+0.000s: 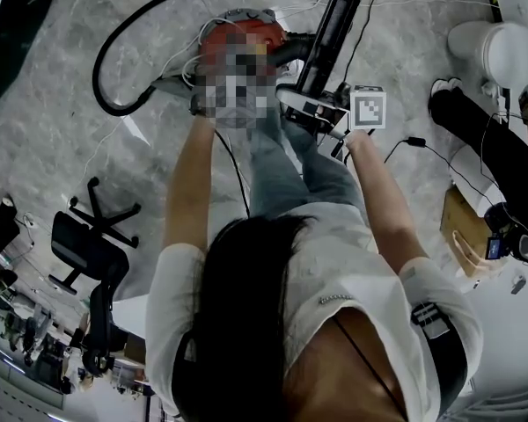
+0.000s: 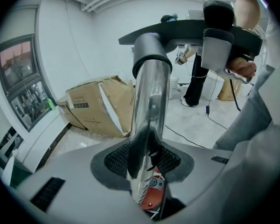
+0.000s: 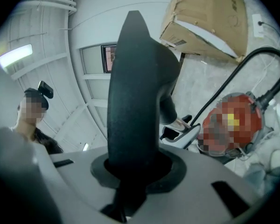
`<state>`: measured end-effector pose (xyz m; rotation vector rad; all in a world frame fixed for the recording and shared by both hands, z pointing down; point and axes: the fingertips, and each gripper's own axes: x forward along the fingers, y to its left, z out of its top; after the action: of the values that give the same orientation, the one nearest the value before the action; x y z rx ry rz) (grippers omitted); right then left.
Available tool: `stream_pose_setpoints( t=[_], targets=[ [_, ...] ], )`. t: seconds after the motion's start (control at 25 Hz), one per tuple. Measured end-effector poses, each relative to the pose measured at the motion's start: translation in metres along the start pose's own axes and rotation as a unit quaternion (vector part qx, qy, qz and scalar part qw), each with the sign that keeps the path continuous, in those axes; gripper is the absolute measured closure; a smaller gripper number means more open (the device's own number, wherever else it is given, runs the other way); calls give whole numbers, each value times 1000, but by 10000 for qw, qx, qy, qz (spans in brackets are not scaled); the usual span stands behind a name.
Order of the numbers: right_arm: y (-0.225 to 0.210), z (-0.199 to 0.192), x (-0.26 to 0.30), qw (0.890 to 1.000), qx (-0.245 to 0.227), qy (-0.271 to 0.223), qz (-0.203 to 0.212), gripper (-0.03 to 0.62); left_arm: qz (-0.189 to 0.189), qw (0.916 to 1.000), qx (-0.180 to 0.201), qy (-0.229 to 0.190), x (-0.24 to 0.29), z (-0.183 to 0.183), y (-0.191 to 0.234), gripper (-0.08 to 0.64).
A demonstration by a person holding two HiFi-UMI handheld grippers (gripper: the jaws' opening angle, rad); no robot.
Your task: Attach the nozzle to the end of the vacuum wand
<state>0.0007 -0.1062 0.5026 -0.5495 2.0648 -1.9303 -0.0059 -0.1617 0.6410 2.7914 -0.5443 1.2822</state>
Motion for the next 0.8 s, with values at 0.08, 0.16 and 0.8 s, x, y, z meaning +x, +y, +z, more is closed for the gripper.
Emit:
stream_pose_setpoints(
  t=[0.08,0.16,0.8],
  targets=[
    [-3,-3,1,9996,-172,119,-168,511,-2,10000,-18,-3,0,0,1,425],
    [-5,-4,3,9990,-295,195,-279,511,-9,10000,-48,-6,1,-1,1,425],
    [-18,-12,14,9911,-1068,219,-762,514,-120,9998,-139,0,2,-2,4,423]
  ],
)
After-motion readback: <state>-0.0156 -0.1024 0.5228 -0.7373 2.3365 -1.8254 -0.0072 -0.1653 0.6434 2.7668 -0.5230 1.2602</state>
